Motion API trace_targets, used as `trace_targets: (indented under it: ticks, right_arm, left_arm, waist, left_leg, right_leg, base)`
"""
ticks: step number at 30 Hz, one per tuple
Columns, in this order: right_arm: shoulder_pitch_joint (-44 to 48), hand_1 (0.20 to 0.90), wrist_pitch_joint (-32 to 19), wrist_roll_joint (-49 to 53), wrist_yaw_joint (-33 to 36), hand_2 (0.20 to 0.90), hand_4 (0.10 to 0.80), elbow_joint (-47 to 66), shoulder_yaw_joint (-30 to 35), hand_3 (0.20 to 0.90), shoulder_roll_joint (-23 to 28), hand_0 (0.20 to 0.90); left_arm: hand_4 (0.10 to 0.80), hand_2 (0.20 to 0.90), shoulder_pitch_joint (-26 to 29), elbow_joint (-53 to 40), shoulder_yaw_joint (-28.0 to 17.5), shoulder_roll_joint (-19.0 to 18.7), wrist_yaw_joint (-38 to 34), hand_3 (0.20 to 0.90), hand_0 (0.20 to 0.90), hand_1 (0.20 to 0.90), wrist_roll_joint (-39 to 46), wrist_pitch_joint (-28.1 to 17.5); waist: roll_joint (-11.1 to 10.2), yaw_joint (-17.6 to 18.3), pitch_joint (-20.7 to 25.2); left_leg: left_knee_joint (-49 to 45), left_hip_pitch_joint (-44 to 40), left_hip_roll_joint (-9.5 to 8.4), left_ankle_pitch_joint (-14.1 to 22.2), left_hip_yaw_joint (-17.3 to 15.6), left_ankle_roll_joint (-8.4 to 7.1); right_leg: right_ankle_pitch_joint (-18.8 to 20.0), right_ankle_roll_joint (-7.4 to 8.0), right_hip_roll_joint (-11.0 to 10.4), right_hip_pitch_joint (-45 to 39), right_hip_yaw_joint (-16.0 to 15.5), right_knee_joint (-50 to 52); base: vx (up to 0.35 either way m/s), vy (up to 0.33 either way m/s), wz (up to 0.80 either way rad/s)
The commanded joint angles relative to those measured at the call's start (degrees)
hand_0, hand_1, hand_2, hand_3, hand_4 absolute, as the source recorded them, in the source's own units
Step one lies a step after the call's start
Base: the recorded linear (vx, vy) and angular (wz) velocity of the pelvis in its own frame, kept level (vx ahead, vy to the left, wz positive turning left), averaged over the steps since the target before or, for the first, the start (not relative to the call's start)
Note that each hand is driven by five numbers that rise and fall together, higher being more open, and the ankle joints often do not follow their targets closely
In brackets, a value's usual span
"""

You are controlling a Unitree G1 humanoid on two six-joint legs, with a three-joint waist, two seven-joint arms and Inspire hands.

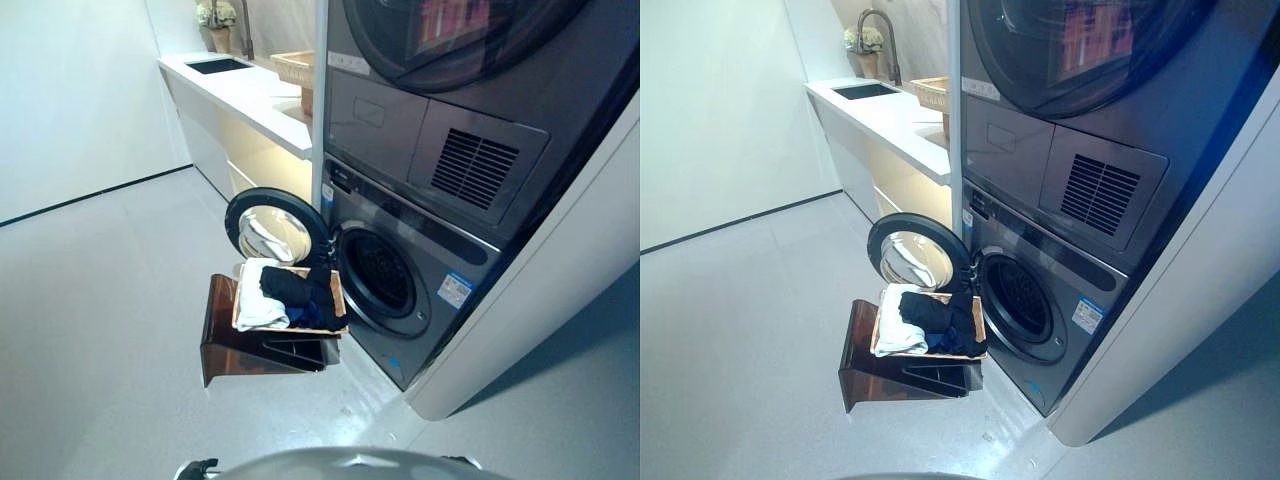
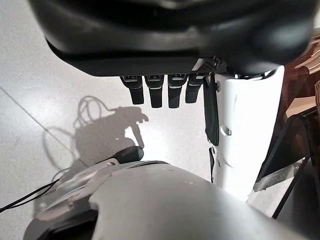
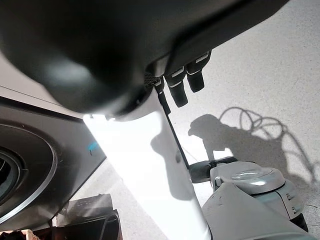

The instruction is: Pick up the clothes and place them into the washing machine

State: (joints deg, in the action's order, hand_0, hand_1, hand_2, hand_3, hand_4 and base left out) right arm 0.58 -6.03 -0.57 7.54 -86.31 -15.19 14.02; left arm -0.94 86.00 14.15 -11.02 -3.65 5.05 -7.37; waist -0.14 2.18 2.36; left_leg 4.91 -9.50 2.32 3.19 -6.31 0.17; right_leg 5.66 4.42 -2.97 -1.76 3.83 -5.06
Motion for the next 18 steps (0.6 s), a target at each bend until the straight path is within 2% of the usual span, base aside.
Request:
trace_targets:
  ticks: [1,7,11,18]
  right_arm:
    - [5.12,0.900,0.20,0.58,0.95,0.900,0.800,-3.30,-0.72,0.900,-0.88,0.900]
    - [4.89,0.900,0.57,-0.77,2.19,0.900,0.800,-3.54,-0.79,0.900,-0.87,0.900]
    - [4.77,0.900,1.03,-4.91,3.26,0.900,0.800,-2.96,-3.06,0.900,-1.51,0.900]
    - [5.80,0.900,1.16,-6.33,3.66,0.900,0.800,-1.66,-4.75,0.900,-1.04,0.900]
  left_arm:
    - [0.800,0.900,5.52,2.92,-0.18,2.87,-0.16,0.900,0.900,0.900,0.80,-0.77]
    - [0.800,0.900,5.30,3.24,-0.76,2.75,0.36,0.900,0.900,0.900,1.39,-0.34]
    - [0.800,0.900,5.02,3.04,-0.63,3.15,-0.08,0.900,0.900,0.900,1.36,-0.30]
    - [0.800,0.900,5.60,2.85,-0.67,2.93,-0.67,0.900,0.900,0.900,2.51,-0.22]
  waist:
    - [0.02,-0.04,-2.43]
    - [-0.01,0.24,-2.31]
    - [0.04,0.38,-2.53]
    - [0.18,0.70,-4.26]
  left_leg:
    - [0.09,-0.12,-3.79,1.48,1.78,-0.58]
    - [0.09,-0.30,-3.65,1.56,1.43,-0.63]
    - [0.09,-0.11,-3.60,1.60,1.26,-0.64]
    - [0.09,1.61,-3.61,0.89,1.10,-0.68]
  right_leg:
    - [-5.72,-0.44,2.38,-6.08,-1.78,0.06]
    - [-5.72,-0.48,2.55,-6.09,-1.51,0.06]
    - [-5.74,-0.49,2.63,-5.88,-1.29,0.06]
    - [-4.99,-0.47,2.73,-3.88,-0.93,0.07]
  base:
    - [0.000,0.000,0.00]
    - [0.000,0.000,0.00]
    - [0.000,0.000,0.00]
    - [-0.035,-0.003,0.00]
